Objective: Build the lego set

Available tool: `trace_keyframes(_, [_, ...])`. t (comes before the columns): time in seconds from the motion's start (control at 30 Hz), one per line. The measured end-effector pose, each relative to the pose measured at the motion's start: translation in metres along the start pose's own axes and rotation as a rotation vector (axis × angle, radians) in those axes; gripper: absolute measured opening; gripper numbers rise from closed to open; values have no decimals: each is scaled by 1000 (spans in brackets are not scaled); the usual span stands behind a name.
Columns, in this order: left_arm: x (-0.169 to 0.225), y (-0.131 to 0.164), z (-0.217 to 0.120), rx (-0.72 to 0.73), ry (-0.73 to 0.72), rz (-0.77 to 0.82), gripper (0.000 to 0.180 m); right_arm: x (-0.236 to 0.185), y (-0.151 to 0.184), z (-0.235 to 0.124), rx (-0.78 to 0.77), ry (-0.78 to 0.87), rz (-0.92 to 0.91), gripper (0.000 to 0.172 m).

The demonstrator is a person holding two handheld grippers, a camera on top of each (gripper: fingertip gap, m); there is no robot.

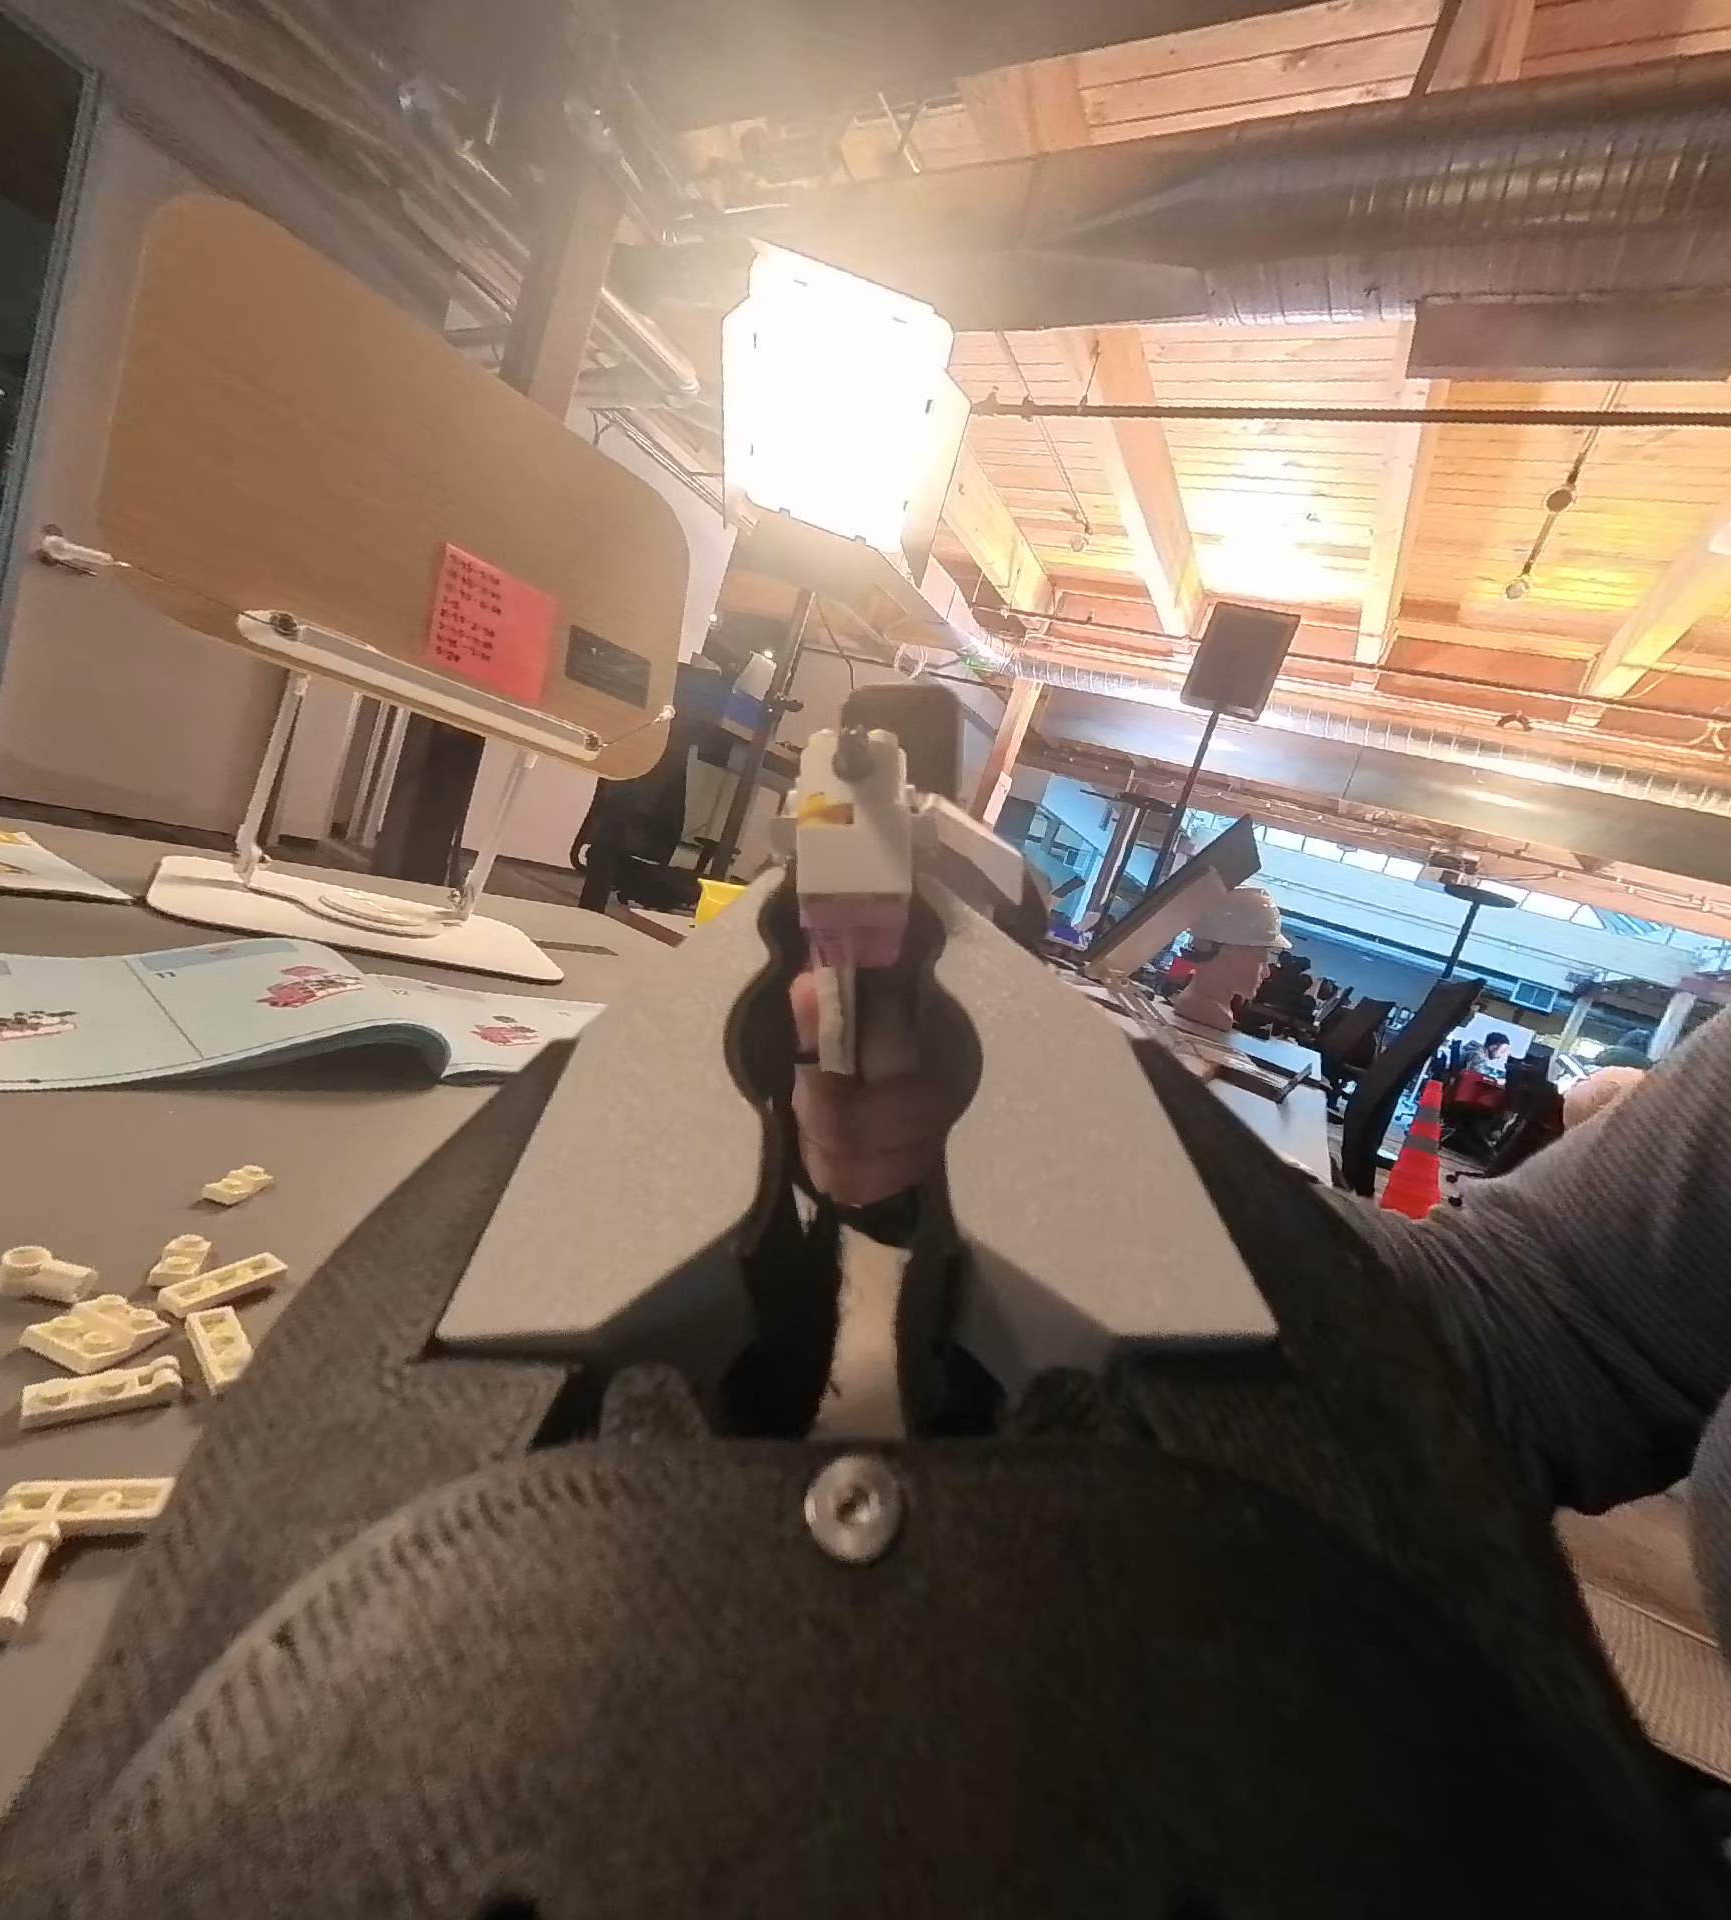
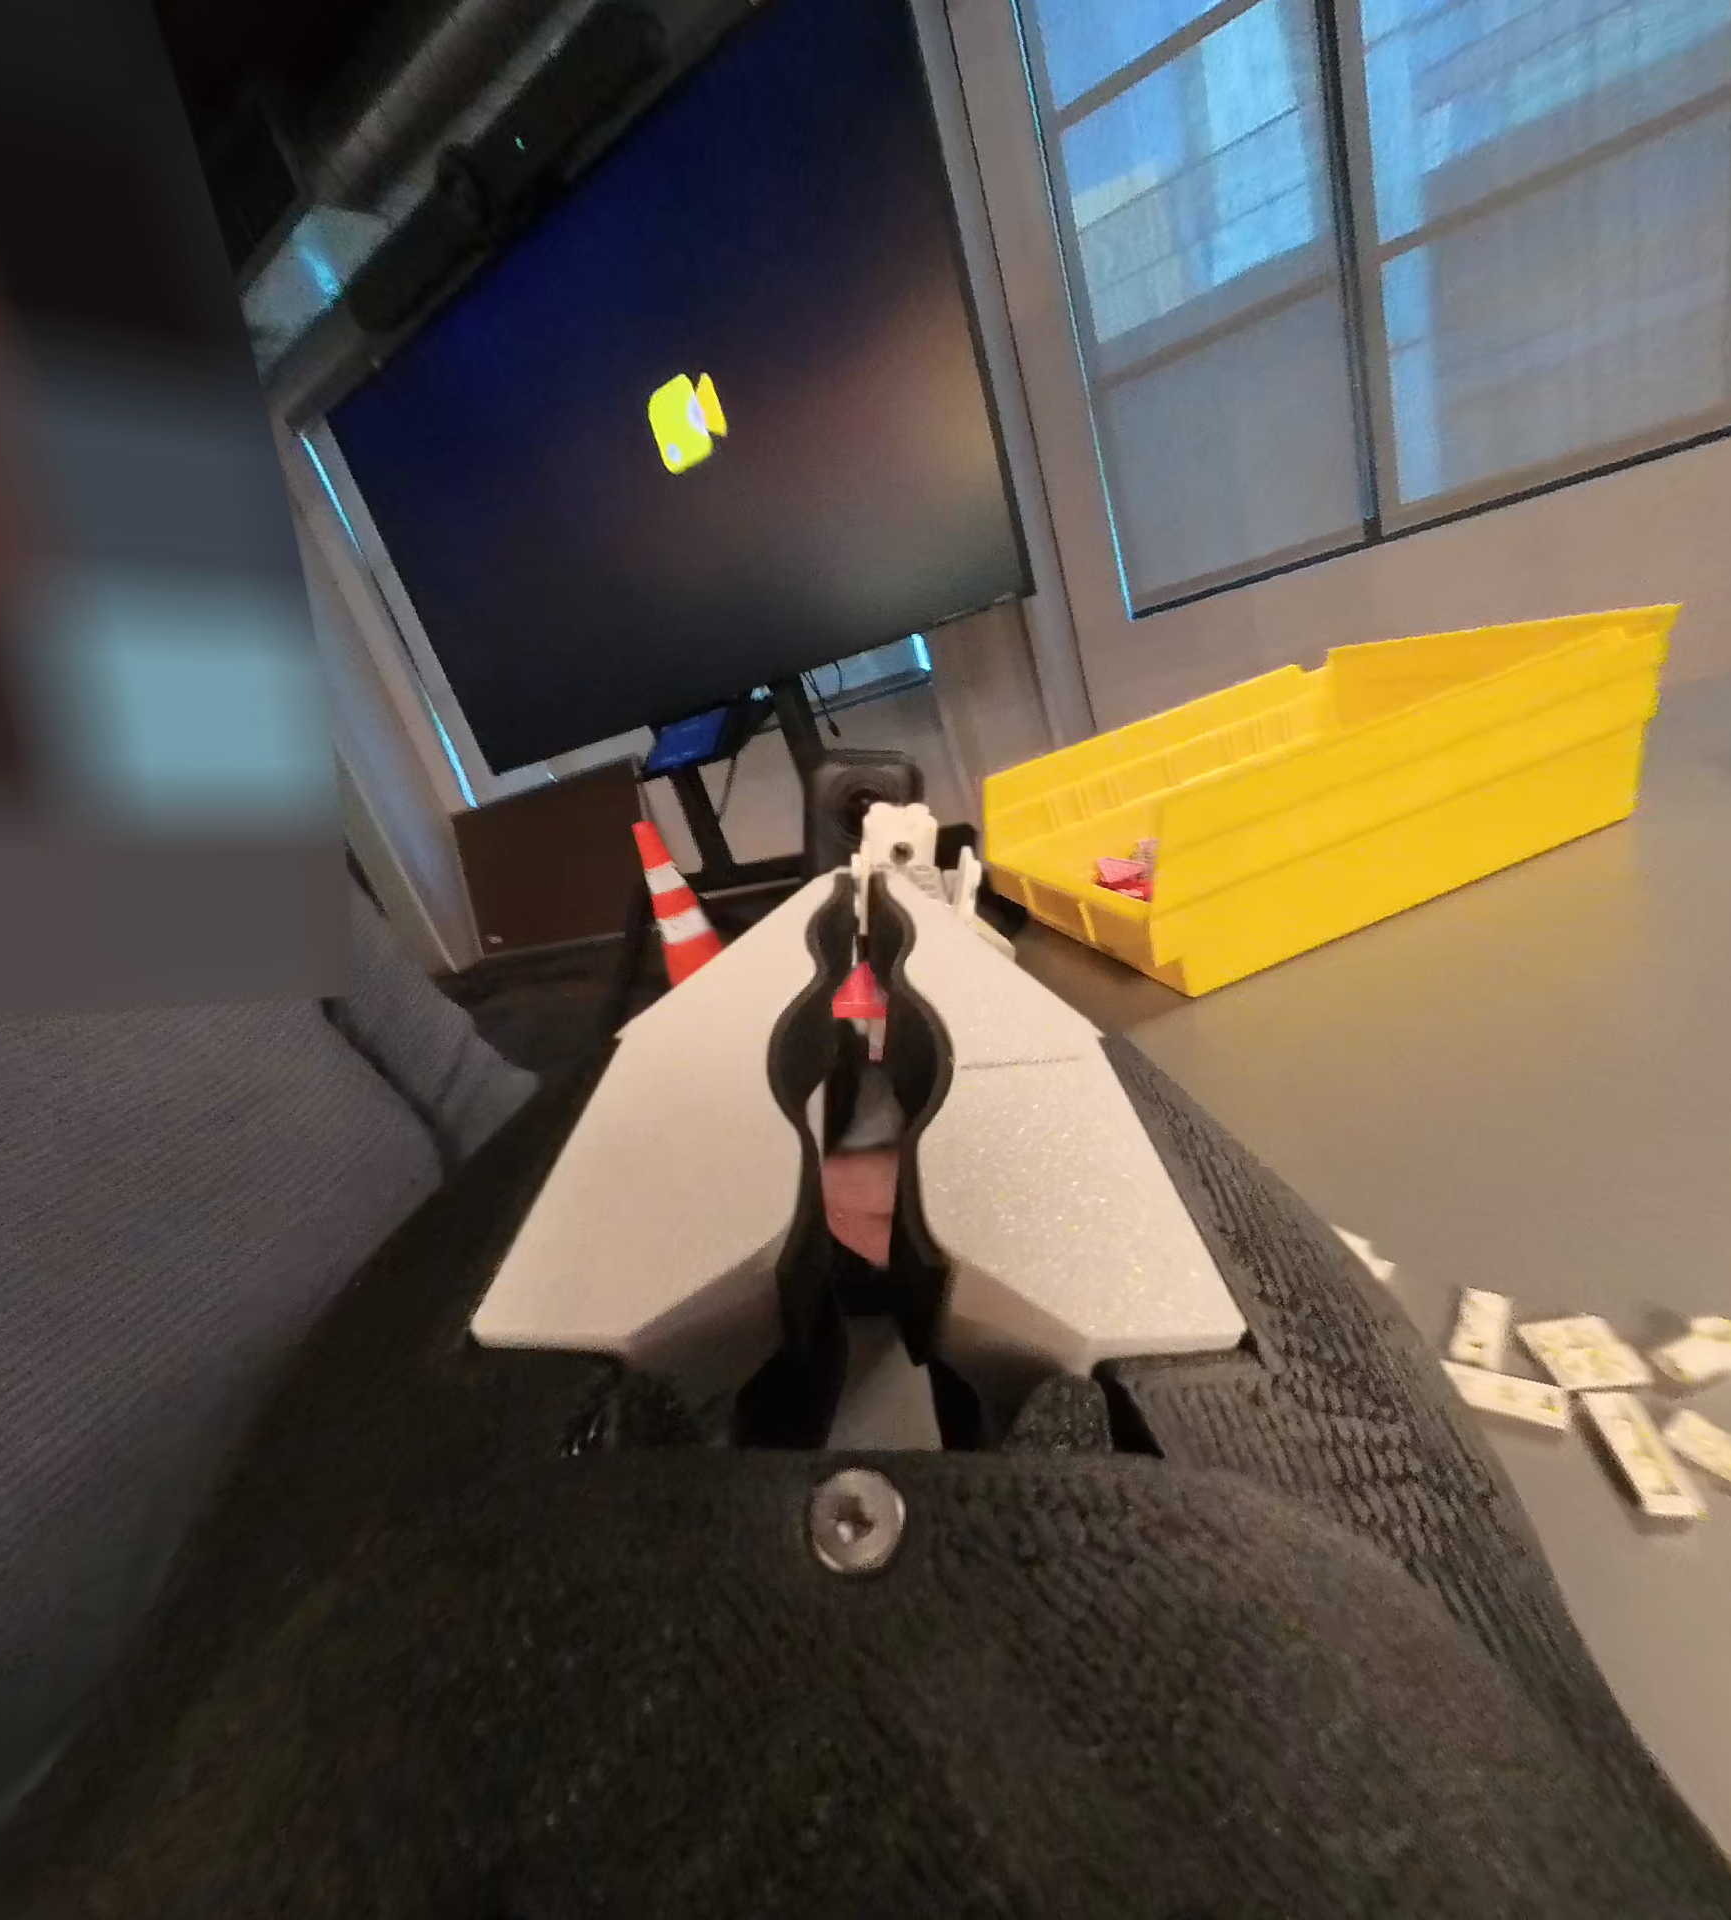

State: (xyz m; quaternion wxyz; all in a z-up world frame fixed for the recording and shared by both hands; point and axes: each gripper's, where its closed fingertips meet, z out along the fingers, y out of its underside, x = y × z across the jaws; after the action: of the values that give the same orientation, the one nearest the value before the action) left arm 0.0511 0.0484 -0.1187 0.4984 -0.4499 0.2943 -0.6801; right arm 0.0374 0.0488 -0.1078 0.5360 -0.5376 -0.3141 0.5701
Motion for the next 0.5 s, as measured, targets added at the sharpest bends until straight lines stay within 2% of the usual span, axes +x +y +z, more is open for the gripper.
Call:
trace_keyframes(0.1, [1,0,0,0,10,-15,15,-1,1,0,-14,14,-42,1])
trace_keyframes(0.3, [1,2,1,-9,19,-20,15,-1,2,-2,8,-20,36,1])
trace_keyframes(0.5, [1,4,3,-18,10,0,15,-1,0,-4,-10,60,-102,1])
